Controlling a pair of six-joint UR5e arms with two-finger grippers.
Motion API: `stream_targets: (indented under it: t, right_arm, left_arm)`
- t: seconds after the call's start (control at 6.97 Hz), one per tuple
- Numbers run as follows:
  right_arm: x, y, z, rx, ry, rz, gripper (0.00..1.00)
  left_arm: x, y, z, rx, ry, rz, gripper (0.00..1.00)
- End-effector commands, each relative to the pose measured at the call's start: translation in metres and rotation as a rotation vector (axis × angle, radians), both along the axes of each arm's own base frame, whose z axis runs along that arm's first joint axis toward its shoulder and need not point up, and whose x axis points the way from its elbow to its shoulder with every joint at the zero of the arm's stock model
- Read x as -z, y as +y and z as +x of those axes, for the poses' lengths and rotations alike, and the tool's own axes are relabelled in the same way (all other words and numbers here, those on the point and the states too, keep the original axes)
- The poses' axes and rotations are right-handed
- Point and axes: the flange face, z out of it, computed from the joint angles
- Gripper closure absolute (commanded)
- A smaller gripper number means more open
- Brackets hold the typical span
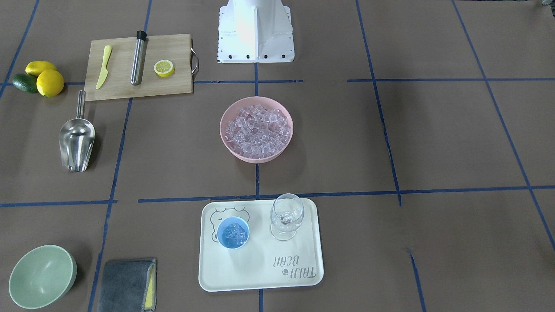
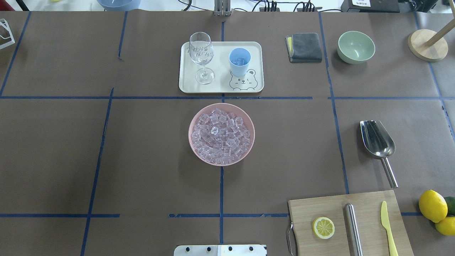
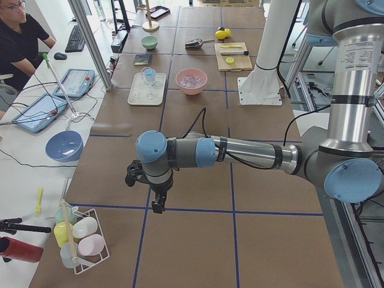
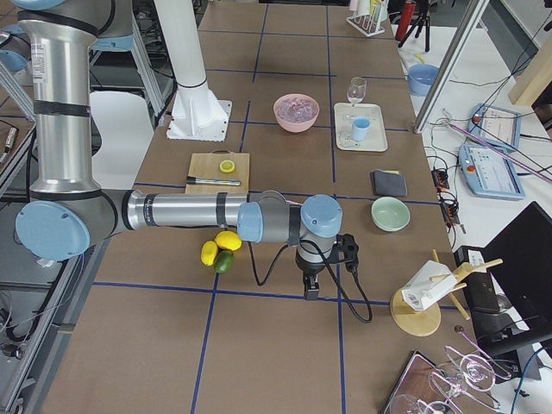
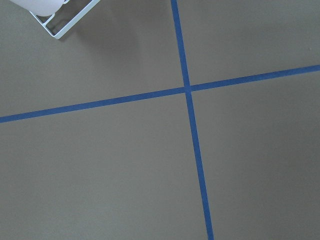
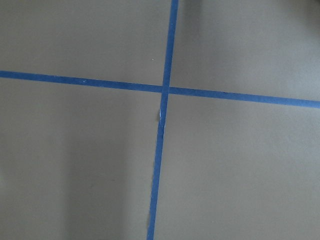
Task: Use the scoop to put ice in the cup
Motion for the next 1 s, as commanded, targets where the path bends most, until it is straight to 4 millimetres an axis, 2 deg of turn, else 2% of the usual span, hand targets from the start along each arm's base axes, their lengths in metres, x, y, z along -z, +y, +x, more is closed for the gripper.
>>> stream_targets:
  t: [0.0, 0.29, 0.86]
  right_arm:
    - [-0.013, 0.000, 0.003, -0.032, 0.002, -0.008, 0.00]
    - [-0.005, -0.003, 0.007, -0.050, -0.052, -0.003, 0.00]
    - [-0.003, -0.003, 0.007, -0.049, -0.057, 0.002, 0.00]
  left_arm:
    - [0.001, 0.000, 0.000, 0.003, 0.001, 0.004, 0.00]
    - [0.000, 0.000, 0.000, 0.003, 0.001, 0.002, 0.00]
    - [-0.004, 0.000, 0.000, 0.003, 0.006, -0.007, 0.00]
